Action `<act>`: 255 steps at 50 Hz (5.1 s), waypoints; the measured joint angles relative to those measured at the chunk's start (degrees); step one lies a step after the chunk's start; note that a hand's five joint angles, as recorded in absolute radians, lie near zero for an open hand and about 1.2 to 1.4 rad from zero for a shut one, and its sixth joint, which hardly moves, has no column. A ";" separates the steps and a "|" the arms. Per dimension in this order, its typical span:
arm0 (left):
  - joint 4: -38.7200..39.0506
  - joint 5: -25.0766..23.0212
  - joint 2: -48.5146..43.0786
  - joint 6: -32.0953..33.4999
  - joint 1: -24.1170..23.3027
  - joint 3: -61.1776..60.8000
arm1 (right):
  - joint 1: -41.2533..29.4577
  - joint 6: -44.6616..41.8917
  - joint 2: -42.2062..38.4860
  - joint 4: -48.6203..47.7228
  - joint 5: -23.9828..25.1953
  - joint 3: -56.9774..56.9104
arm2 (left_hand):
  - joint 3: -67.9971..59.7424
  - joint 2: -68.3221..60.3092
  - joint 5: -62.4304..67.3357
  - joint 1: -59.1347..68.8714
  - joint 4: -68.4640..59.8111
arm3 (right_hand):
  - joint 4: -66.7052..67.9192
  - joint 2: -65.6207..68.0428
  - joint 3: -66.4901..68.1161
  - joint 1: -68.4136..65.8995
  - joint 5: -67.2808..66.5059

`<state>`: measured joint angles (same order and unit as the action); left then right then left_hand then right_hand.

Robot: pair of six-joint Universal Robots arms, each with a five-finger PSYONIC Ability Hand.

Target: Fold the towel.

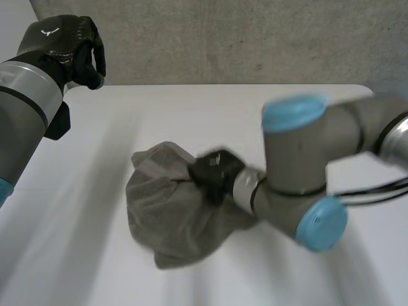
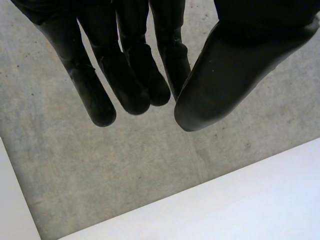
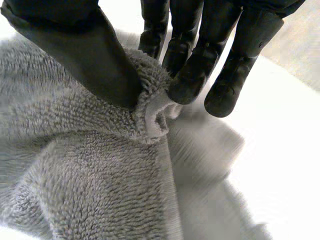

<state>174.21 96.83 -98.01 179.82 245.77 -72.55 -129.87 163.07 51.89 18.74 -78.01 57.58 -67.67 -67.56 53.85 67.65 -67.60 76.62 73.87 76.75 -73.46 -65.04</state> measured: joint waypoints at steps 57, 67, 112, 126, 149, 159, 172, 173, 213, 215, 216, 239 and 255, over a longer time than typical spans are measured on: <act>-0.19 0.04 -0.78 0.71 -1.78 -0.13 | 11.00 10.72 27.72 -14.41 -12.62 17.59 | 48.99 48.90 -46.14 -48.58 48.57 | -62.13 -59.47 -62.85 60.12 61.82; -0.21 0.34 -1.02 0.31 -1.96 -0.12 | 12.29 10.06 27.18 -12.24 -14.37 15.80 | -9.16 -9.70 9.43 4.91 -9.99 | -62.13 -59.47 -62.86 60.13 61.82; -2.44 0.29 -2.15 0.27 -1.77 1.63 | 14.93 9.60 26.05 -8.82 -13.75 13.45 | 52.96 53.09 -50.36 -52.17 52.44 | -62.14 -59.47 -62.85 60.14 61.82; -2.24 0.03 -2.88 0.44 -1.60 1.42 | 15.64 9.63 25.90 -8.96 -13.72 13.44 | 52.96 53.09 -50.37 -52.17 52.45 | -62.13 -59.47 -62.85 60.14 61.82; 4.54 -7.34 -21.40 1.32 -9.61 3.52 | 18.57 0.32 20.00 -8.48 -6.82 25.32 | 52.96 53.09 -50.37 -52.18 52.45 | -62.13 -59.47 -62.86 60.15 61.82; 11.49 -8.45 -39.22 11.08 -12.10 15.02 | 19.60 -0.75 19.83 -16.58 -5.11 36.49 | 52.96 53.09 -50.36 -52.18 52.45 | -62.14 -59.47 -62.86 60.15 61.82; 11.42 -7.75 -49.05 18.38 -13.64 23.81 | 19.77 -4.41 19.69 -19.31 -5.84 39.78 | 2.61 1.69 0.22 -2.57 1.52 | -62.14 -59.47 -62.86 60.15 61.82; 11.32 -7.27 -48.74 18.28 -13.64 23.96 | 19.76 -4.49 19.65 -19.37 -5.86 39.78 | -2.13 -4.02 5.25 2.27 -4.04 | -62.14 -59.47 -62.86 60.15 61.82; 17.69 -5.29 -11.73 6.40 6.52 -28.11 | 12.55 -5.67 14.76 -19.36 -6.21 32.97 | 39.19 39.53 -37.58 -41.01 39.28 | -62.13 -59.47 -62.86 60.15 61.82; 18.08 -5.85 -10.92 6.54 6.26 -26.93 | 12.33 -5.95 14.56 -19.38 -6.26 33.00 | 39.32 39.76 -37.79 -41.06 39.40 | -62.13 -59.47 -62.86 60.15 61.82; 18.39 -6.56 -10.55 6.68 6.04 -25.77 | 12.23 -6.09 14.45 -19.39 -6.28 33.06 | 39.33 39.80 -37.82 -41.06 39.40 | -62.13 -59.47 -62.86 60.15 61.82; 0.88 -18.51 -41.46 19.15 -0.47 20.04 | 13.02 -6.36 14.00 -19.79 -6.18 35.28 | 40.17 40.36 -38.56 -41.74 40.16 | -62.13 -59.47 -62.86 60.15 61.82; -0.13 -17.66 -48.64 20.06 -1.24 26.74 | 12.99 -6.64 13.68 -20.44 -6.19 35.60 | 21.91 21.33 -18.42 -21.79 21.72 | -62.13 -59.47 -62.86 60.16 61.82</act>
<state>174.08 79.17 -146.65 199.88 244.53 -45.80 -116.88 156.43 65.57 -1.70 -84.20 93.17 -45.75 -46.24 35.43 45.86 -45.87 14.49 14.40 13.89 -13.30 -3.22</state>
